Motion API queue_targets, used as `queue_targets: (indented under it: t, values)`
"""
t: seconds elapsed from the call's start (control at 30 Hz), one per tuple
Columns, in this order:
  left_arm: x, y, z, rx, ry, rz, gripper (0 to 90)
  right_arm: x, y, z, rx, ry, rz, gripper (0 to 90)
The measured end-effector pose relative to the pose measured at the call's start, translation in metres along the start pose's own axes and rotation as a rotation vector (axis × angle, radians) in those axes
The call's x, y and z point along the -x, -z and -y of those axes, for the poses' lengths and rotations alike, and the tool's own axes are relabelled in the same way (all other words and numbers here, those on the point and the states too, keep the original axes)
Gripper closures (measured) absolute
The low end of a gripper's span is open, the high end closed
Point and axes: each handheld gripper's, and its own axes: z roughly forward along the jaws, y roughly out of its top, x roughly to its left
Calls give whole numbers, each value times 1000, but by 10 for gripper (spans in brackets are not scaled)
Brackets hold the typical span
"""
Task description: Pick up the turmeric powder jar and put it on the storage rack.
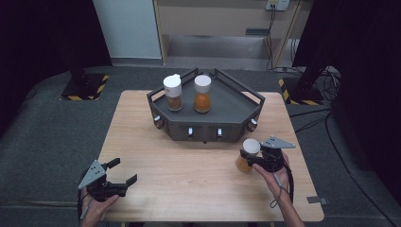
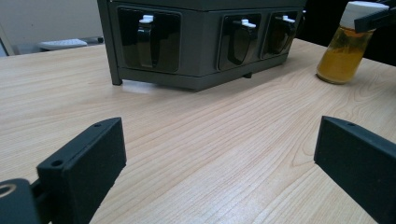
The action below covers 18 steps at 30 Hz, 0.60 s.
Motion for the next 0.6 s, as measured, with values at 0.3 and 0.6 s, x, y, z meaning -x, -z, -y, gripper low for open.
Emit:
queue_targets:
  t: [0.3, 0.6]
  values:
    - [0, 0, 0, 0, -1, 1, 12, 5, 7, -18, 6, 14, -46, 331]
    - [0, 0, 0, -2, -3, 1, 12, 6, 12, -45, -12, 49, -96, 331]
